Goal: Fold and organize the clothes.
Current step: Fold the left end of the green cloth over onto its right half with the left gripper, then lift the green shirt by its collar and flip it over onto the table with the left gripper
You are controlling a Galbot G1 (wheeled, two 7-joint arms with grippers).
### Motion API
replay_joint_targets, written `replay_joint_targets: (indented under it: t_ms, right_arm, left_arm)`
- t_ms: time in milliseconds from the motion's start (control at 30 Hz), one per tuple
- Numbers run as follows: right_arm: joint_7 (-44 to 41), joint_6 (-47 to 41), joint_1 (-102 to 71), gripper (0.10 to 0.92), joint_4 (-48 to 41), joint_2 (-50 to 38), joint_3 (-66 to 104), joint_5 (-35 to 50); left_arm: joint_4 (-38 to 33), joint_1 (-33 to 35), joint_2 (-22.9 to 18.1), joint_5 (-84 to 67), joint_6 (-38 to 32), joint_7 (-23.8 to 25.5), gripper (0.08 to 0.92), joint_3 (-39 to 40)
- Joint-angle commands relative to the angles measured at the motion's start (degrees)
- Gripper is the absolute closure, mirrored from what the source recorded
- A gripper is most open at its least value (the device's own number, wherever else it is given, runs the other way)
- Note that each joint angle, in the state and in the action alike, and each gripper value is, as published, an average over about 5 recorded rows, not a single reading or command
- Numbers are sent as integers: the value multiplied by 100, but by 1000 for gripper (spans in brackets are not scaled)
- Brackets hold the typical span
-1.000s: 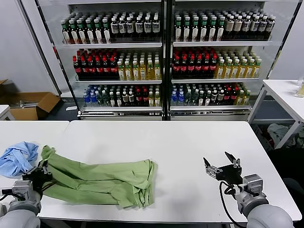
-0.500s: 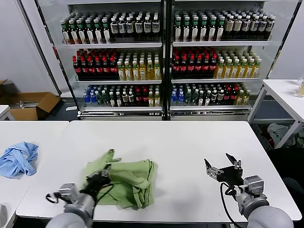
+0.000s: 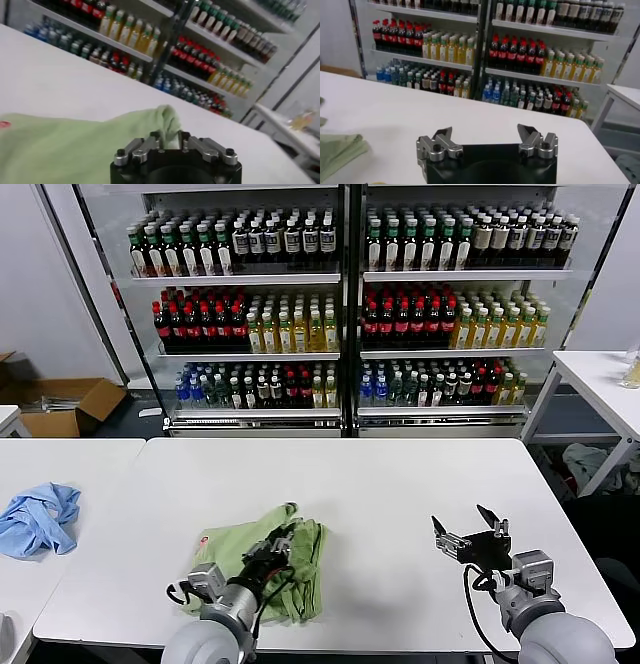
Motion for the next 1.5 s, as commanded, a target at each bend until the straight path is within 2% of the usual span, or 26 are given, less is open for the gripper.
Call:
replay_joint_targets:
  t_ms: [33, 133, 267, 367, 500, 667, 1000, 1100, 1500]
  right_arm:
    - [-2, 1, 267, 202, -53, -7, -237, -1]
    - [-19, 2, 384, 203, -128, 28, -366, -13]
    - [-54, 5, 434, 203, -174, 108, -496, -64]
    - [-75, 6, 402, 202, -180, 142, -506, -96]
    - [-86, 7, 304, 203, -154, 131, -420, -105]
    - [-90, 7, 170, 203, -115, 110, -298, -106]
    - [-97, 9, 54, 203, -108, 106, -249, -147]
    - [-96, 8, 50, 202, -95, 100, -238, -148]
    - [-96, 9, 37, 203, -93, 106, -180, -147]
  left_arm:
    - [-794, 180, 83, -18, -154, 261, 635, -413]
    - [-875, 524, 591, 251, -68, 300, 549, -1309]
    - [-266, 849, 960, 956, 164, 309, 427, -2041]
    - [308, 882, 968, 1200, 287, 286, 341, -2083]
    - [703, 799, 850, 1257, 230, 307, 232, -1940]
    - [974, 656, 813, 1278, 136, 325, 180, -1874]
    - [1167, 612, 820, 1242, 114, 541, 177, -1847]
    - [1219, 542, 790, 1213, 88, 606, 203, -1806]
    - [1192, 594, 717, 1114, -8, 714, 537, -1724]
